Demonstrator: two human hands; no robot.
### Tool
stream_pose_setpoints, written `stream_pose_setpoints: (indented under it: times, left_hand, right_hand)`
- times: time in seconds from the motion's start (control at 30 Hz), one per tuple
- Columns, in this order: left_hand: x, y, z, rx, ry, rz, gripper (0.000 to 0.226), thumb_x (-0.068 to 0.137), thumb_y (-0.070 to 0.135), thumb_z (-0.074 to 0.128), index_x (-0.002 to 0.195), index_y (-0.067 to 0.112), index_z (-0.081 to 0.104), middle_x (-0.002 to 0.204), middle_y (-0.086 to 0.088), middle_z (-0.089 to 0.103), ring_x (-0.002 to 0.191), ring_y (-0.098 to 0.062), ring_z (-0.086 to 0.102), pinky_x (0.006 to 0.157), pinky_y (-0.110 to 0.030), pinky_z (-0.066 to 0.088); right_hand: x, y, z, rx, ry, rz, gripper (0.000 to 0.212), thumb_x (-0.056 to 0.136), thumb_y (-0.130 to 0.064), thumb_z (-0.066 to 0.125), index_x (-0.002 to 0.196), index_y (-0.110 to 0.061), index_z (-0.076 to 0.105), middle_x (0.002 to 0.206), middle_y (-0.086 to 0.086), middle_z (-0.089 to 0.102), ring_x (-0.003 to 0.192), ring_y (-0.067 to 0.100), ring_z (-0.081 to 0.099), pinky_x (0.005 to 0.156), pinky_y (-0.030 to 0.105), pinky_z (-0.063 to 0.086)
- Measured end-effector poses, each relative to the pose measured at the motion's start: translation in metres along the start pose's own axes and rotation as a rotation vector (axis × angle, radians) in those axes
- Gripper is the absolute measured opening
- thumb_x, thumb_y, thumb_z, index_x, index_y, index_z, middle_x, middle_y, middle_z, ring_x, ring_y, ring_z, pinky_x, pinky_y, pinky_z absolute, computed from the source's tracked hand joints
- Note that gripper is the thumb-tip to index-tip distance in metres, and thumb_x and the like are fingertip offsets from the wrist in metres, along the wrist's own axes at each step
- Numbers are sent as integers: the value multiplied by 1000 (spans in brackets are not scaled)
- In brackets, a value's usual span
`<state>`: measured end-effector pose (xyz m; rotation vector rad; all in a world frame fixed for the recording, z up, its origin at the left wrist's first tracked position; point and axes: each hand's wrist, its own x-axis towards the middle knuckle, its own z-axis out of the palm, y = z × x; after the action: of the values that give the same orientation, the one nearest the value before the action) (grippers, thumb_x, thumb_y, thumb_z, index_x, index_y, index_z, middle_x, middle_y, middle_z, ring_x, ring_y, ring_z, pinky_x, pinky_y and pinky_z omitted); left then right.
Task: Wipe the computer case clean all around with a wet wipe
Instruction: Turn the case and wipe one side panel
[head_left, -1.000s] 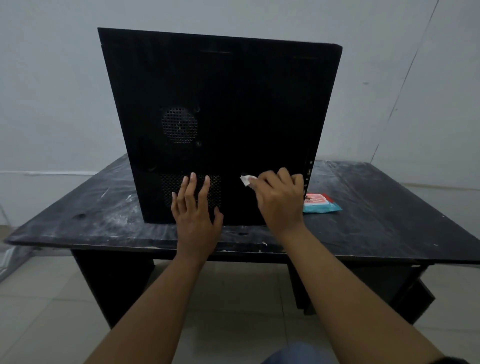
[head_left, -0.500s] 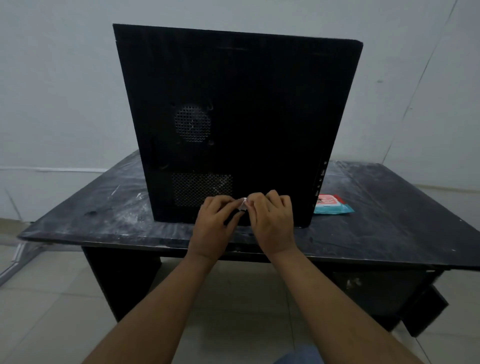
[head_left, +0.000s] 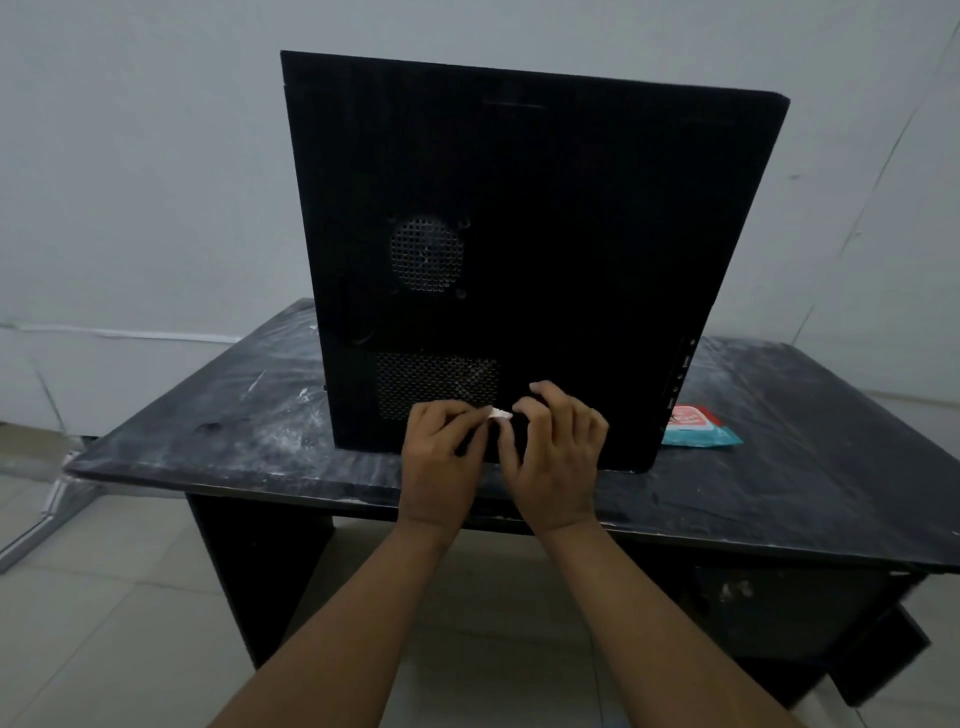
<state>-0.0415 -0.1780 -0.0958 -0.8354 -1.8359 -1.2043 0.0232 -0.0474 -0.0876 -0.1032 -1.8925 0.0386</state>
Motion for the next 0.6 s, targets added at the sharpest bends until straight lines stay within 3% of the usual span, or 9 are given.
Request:
stream_pose_setpoints:
  times: [0.13,0.27,0.43,0.6]
  left_hand:
    - [20,5,-12,103,145,-33,15,95,26,82,109,23,83,104,11,76,96,-14,64,85,-43,46]
    - [70,7,-26,184,314,-9,7,97,30,82,103,28,85,97,14,77,90,-15,62,83,-41,42]
    - [67,-5,-22,281,113,325,11,101,28,77,108,26,85,96,12,77,87,-21,63,80,-43,40]
    - [67,-23,-45,345,178,241,7,97,32,79,100,31,86,93,14,77,88,-22,61,83,-42,37]
  right_hand:
    - [10,-14,4,-38,-49,-9,50,99,-30,69,143,-19,49,157,13,52,145,35,47,121,65,27]
    - [14,-27,13,14,-90,2,60,102,-30,65,156,-18,45,169,12,37,160,32,27,125,73,10]
    - [12,-27,16,36,-96,37,59,98,-23,68,154,-11,54,170,9,36,162,30,23,125,74,10]
    - [12,-29,13,12,-121,24,66,92,-21,70,154,-12,53,171,10,34,162,31,22,124,74,12]
